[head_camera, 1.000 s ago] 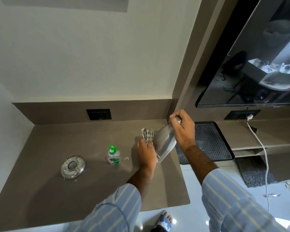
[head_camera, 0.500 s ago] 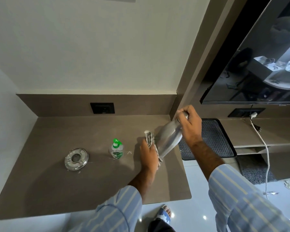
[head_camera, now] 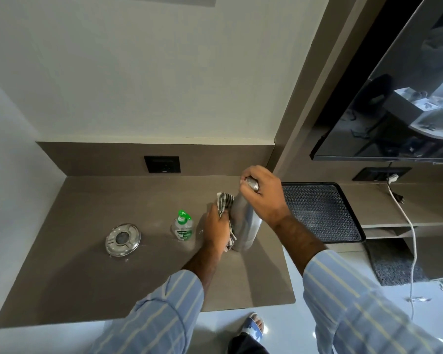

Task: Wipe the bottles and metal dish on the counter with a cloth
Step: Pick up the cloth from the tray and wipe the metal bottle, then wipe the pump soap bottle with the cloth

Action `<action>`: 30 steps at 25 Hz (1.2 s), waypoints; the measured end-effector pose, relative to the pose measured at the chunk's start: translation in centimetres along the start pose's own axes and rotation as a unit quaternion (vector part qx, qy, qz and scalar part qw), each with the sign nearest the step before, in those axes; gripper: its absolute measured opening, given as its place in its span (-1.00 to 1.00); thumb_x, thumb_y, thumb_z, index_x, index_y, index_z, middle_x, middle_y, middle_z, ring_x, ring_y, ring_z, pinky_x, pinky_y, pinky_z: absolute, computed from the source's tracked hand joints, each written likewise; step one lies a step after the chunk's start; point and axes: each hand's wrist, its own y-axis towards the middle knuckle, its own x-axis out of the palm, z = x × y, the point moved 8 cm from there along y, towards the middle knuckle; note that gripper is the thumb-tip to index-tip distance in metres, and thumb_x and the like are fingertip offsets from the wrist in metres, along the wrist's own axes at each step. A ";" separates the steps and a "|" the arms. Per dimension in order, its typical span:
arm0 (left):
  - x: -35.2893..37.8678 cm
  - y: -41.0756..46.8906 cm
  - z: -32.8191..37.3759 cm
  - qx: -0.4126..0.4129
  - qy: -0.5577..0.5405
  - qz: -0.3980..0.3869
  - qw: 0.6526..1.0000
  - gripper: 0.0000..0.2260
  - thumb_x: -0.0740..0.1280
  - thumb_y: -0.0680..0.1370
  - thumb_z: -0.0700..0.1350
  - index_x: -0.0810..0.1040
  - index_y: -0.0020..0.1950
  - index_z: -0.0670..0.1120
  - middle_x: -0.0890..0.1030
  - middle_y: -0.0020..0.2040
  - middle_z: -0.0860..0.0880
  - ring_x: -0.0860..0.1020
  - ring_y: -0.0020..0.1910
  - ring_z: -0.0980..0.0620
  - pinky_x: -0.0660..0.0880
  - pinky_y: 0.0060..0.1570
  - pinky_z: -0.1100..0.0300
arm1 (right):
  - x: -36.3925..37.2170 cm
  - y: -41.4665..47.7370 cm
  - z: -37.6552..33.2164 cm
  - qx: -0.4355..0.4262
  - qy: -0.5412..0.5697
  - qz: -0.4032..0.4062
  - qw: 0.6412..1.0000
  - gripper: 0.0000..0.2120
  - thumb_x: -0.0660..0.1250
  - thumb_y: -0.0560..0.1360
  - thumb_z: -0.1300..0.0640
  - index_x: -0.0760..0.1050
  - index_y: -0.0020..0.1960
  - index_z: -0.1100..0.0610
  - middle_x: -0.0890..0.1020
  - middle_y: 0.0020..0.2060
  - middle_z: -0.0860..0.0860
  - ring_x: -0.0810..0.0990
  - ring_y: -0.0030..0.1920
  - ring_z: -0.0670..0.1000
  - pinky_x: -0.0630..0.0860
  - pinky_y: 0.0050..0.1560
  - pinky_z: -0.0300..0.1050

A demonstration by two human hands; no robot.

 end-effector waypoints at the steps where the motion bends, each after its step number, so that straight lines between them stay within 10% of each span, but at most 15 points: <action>1: 0.0 0.0 -0.2 0.001 -0.002 -0.004 1.000 -0.77 0.22 0.66 -0.14 0.53 0.25 -0.20 0.66 0.14 -0.23 0.60 0.14 -0.25 0.52 0.16 -0.09 | -0.2 -0.3 0.1 0.007 0.007 0.013 1.000 -0.88 0.32 0.46 0.13 0.58 -0.13 0.18 0.60 -0.22 0.04 0.56 -0.19 0.04 0.46 -0.16 -0.16; 11: -3.0 -1.0 3.3 0.083 -0.046 0.047 0.994 -0.83 0.27 0.66 -0.10 0.53 0.16 -0.17 0.64 0.09 -0.20 0.63 0.01 -0.17 0.61 0.00 -0.08 | -1.9 -2.3 -0.3 0.008 -0.035 0.009 0.999 -0.90 0.42 0.53 0.05 0.62 -0.04 0.08 0.64 -0.13 -0.06 0.60 -0.11 -0.09 0.56 -0.07 -0.12; 15: -7.4 -1.2 5.8 0.096 -0.176 0.071 0.977 -0.80 0.28 0.64 0.03 0.55 0.22 0.02 0.70 0.04 -0.03 0.70 -0.08 0.02 0.66 -0.16 0.09 | -2.4 -2.6 -1.1 0.041 -0.079 -0.019 0.996 -0.62 0.46 0.52 -0.13 0.60 0.25 0.04 0.67 0.12 -0.02 0.61 0.17 -0.08 0.60 0.23 0.02; 20: -16.3 0.6 3.7 0.091 -0.201 0.183 0.958 -0.88 0.26 0.63 0.07 0.55 0.13 0.18 0.70 0.03 -0.02 0.69 -0.12 0.00 0.63 -0.18 0.10 | 1.2 -3.3 -9.0 -0.163 -0.159 -0.031 0.973 -0.31 0.25 0.55 -0.36 0.37 0.50 0.08 0.44 0.47 0.06 0.20 0.61 -0.09 0.23 0.62 -0.03; 25: -19.9 3.2 -1.6 0.060 -0.029 0.192 0.979 -0.81 0.27 0.65 -0.02 0.55 0.15 -0.09 0.66 0.03 -0.10 0.65 -0.01 -0.14 0.50 -0.11 0.13 | 12.5 -6.6 -2.8 0.191 0.006 -0.169 0.967 -0.64 0.37 0.54 0.17 0.43 0.31 0.20 0.59 0.21 0.16 0.60 0.21 0.15 0.54 0.28 0.00; 30: -19.4 3.4 -4.9 0.063 0.014 0.124 0.990 -0.87 0.33 0.62 -0.03 0.58 0.11 -0.04 0.68 -0.06 -0.01 0.65 -0.11 0.00 0.45 -0.20 0.24 | 20.8 -8.6 1.6 0.272 0.019 -0.248 0.930 -0.17 0.60 0.38 0.16 0.32 0.55 0.25 0.49 0.46 0.21 0.47 0.47 0.19 0.38 0.49 0.03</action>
